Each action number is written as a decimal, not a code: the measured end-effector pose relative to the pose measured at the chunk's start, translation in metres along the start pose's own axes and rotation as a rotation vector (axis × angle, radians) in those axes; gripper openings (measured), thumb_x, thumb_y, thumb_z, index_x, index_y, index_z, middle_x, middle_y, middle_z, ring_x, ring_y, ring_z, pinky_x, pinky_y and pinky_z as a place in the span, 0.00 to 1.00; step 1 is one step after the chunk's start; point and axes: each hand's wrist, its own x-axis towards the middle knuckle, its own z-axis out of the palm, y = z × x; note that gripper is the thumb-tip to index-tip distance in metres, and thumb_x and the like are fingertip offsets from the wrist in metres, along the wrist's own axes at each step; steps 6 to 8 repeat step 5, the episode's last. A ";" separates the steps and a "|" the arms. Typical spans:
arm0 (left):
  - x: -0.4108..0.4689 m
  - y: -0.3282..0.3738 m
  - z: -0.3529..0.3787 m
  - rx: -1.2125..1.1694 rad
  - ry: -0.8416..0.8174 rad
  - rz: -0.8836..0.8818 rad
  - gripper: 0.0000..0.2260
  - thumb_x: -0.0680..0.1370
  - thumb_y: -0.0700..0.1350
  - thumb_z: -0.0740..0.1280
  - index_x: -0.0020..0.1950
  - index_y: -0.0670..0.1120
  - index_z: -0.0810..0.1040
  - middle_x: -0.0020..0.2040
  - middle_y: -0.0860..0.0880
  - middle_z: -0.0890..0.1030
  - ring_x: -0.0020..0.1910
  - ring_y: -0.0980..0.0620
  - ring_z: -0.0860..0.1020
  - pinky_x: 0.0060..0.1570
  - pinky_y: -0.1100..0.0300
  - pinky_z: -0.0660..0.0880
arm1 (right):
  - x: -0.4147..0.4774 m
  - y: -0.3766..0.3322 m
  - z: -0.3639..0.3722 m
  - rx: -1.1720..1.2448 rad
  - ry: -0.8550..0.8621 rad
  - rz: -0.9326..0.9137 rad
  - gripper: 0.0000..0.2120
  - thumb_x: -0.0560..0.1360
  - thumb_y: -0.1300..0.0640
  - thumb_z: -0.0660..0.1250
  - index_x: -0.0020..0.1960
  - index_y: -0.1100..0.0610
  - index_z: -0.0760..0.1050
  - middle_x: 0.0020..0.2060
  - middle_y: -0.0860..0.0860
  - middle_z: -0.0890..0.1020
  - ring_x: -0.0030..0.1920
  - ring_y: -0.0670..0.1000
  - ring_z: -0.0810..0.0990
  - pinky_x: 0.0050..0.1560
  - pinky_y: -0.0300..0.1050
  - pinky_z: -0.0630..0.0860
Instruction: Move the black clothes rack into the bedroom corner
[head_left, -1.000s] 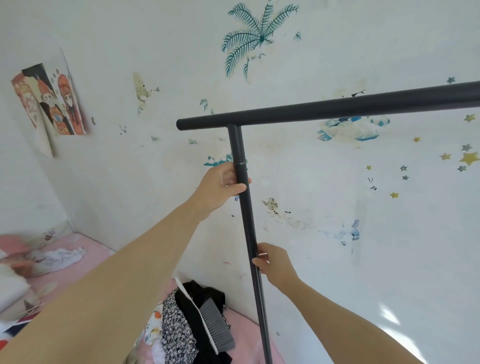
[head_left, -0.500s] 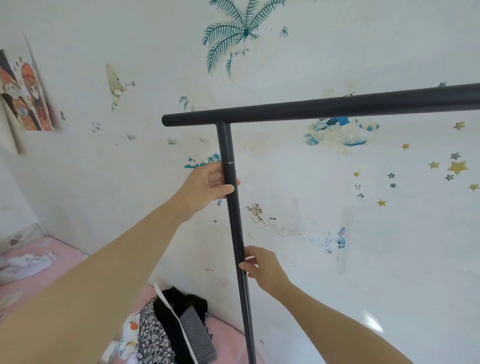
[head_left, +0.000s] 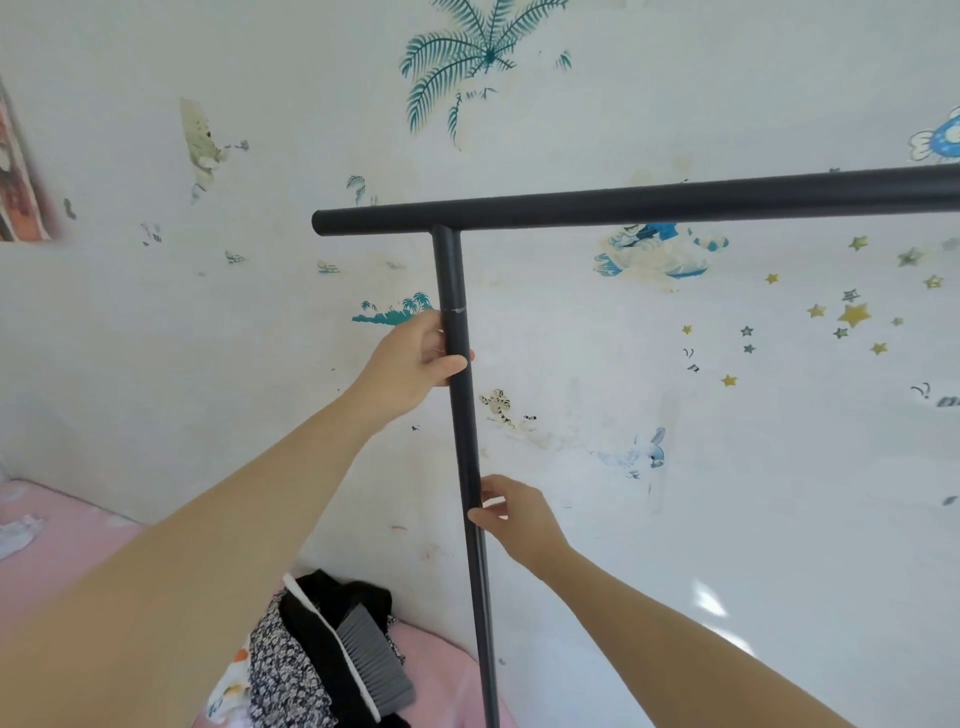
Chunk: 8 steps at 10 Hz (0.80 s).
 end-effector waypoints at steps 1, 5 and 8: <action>-0.004 0.001 -0.001 0.061 0.003 0.013 0.14 0.76 0.34 0.63 0.60 0.45 0.70 0.50 0.45 0.82 0.50 0.50 0.81 0.48 0.56 0.80 | -0.011 -0.009 0.007 0.009 0.030 0.032 0.16 0.73 0.60 0.66 0.58 0.45 0.76 0.44 0.36 0.79 0.47 0.46 0.82 0.50 0.35 0.76; -0.034 -0.023 -0.010 0.279 0.048 0.097 0.17 0.77 0.44 0.65 0.65 0.47 0.69 0.59 0.48 0.79 0.50 0.49 0.79 0.50 0.54 0.74 | -0.089 -0.040 0.013 0.000 0.304 0.081 0.18 0.78 0.61 0.63 0.66 0.50 0.73 0.56 0.46 0.79 0.50 0.45 0.80 0.52 0.30 0.73; -0.034 -0.023 -0.010 0.279 0.048 0.097 0.17 0.77 0.44 0.65 0.65 0.47 0.69 0.59 0.48 0.79 0.50 0.49 0.79 0.50 0.54 0.74 | -0.089 -0.040 0.013 0.000 0.304 0.081 0.18 0.78 0.61 0.63 0.66 0.50 0.73 0.56 0.46 0.79 0.50 0.45 0.80 0.52 0.30 0.73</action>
